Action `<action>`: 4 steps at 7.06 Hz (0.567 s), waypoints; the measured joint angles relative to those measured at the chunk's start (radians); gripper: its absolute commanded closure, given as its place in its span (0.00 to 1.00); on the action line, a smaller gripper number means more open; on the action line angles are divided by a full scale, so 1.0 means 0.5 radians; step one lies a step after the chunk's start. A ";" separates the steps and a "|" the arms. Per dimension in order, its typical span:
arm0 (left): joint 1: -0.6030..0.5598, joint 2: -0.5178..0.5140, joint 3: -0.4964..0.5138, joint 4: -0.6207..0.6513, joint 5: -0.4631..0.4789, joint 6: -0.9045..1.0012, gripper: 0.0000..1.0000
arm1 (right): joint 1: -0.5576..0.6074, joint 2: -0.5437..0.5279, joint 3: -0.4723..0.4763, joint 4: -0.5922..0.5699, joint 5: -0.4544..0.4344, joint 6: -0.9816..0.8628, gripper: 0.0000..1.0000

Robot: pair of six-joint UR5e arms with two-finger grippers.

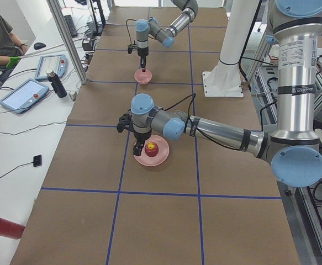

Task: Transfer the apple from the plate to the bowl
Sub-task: 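Carry the pink bowl with the right gripper to the table center and release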

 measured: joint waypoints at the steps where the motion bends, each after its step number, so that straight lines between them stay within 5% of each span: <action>1: 0.141 -0.044 0.004 -0.037 0.098 -0.173 0.02 | -0.028 -0.009 0.003 0.022 -0.075 0.003 0.00; 4: 0.433 -0.057 0.124 -0.289 0.318 -0.518 0.02 | 0.061 -0.244 0.347 0.030 -0.003 0.011 0.00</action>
